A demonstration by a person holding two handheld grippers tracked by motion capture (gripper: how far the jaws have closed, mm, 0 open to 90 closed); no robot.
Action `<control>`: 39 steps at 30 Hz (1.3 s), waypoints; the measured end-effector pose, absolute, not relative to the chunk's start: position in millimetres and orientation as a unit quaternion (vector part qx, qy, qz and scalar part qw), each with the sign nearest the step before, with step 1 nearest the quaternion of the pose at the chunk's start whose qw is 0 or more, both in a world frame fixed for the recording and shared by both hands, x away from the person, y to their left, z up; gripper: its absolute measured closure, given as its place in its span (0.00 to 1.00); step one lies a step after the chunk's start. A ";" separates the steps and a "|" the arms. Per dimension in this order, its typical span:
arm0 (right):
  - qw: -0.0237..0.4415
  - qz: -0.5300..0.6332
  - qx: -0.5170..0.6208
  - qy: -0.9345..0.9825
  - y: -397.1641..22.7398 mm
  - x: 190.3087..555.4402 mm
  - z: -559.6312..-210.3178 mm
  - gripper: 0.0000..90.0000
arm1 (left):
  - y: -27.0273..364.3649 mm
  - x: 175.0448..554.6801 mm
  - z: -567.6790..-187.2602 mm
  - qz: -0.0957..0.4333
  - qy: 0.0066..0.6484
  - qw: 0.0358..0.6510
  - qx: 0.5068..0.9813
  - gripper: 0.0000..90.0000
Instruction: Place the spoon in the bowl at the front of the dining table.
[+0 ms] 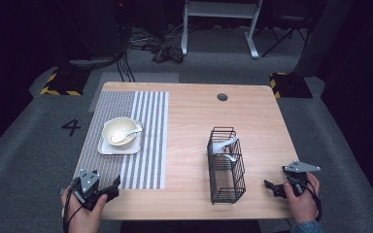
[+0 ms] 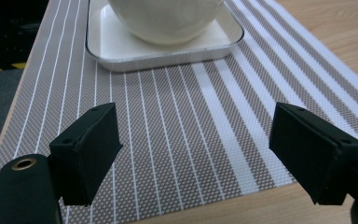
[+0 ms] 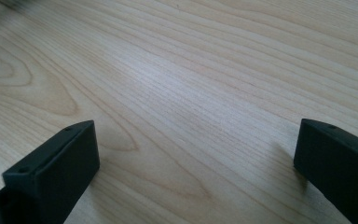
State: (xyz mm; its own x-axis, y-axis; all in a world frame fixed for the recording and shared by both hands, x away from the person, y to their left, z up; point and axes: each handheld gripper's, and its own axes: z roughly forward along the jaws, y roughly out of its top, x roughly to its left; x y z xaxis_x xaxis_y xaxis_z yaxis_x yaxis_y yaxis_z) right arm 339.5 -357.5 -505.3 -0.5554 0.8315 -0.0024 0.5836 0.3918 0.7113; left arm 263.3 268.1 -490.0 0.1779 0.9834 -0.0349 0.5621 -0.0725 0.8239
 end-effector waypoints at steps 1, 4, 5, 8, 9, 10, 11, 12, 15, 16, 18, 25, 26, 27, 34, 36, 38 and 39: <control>0.183 0.340 0.435 0.814 -357.5 339.5 -505.3 0.00 | 268.7 263.1 -492.2 0.284 0.577 0.367 0.673 0.18; 0.183 0.339 0.435 0.814 -357.5 339.5 -505.3 0.00 | 273.1 261.3 -496.7 0.276 0.574 0.356 0.684 0.18; 0.183 0.339 0.435 0.814 -357.5 339.5 -505.3 0.00 | 274.9 260.6 -497.7 0.275 0.571 0.349 0.690 0.18; 0.183 0.339 0.435 0.814 -357.5 339.5 -505.3 0.00 | 278.4 259.7 -500.3 0.279 0.570 0.343 0.692 0.18; 0.183 0.339 0.435 0.814 -357.5 339.5 -505.3 0.00 | 278.7 259.4 -501.2 0.277 0.569 0.344 0.694 0.18; 0.183 0.340 0.435 0.814 -357.5 339.5 -505.3 0.00 | 278.8 259.0 -502.1 0.275 0.569 0.343 0.695 0.18; 0.183 0.339 0.435 0.814 -357.5 339.5 -505.3 0.00 | 279.6 259.0 -502.9 0.273 0.567 0.340 0.699 0.18; 0.183 0.339 0.435 0.814 -357.5 339.5 -505.3 0.00 | 279.6 259.1 -504.2 0.270 0.567 0.339 0.700 0.18; 0.183 0.339 0.435 0.814 -357.5 339.5 -505.3 0.00 | 280.4 260.0 -508.3 0.258 0.571 0.328 0.706 0.18; 0.183 0.339 0.435 0.814 -357.5 339.5 -505.3 0.00 | 280.2 260.1 -510.1 0.255 0.574 0.328 0.706 0.18; 0.183 0.339 0.435 0.814 -357.5 339.5 -505.3 0.00 | 281.5 259.7 -512.1 0.258 0.564 0.333 0.710 0.16; 0.183 0.339 0.435 0.814 -357.5 339.5 -505.3 0.00 | 281.0 255.5 -524.5 0.269 0.529 0.372 0.713 0.00; 0.183 0.339 0.435 0.814 -357.5 339.5 -505.4 0.00 | 281.2 254.6 -525.5 0.272 0.527 0.377 0.711 0.00; 0.183 0.339 0.434 0.814 -357.5 339.5 -505.3 0.00 | 281.3 253.7 -525.9 0.274 0.527 0.378 0.710 0.00; 0.183 0.339 0.435 0.814 -357.5 339.5 -505.3 0.00 | 281.7 250.1 -528.9 0.280 0.525 0.388 0.704 0.00; 0.183 0.339 0.435 0.814 -357.5 339.5 -505.4 0.00 | 281.6 250.0 -528.9 0.281 0.525 0.388 0.704 0.00; 0.183 0.339 0.435 0.814 -357.5 339.5 -505.3 0.00 | 281.6 250.0 -528.9 0.281 0.525 0.388 0.704 0.00; 0.183 0.339 0.435 0.814 -357.5 339.5 -505.3 0.00 | 281.6 250.0 -528.9 0.281 0.525 0.388 0.704 0.00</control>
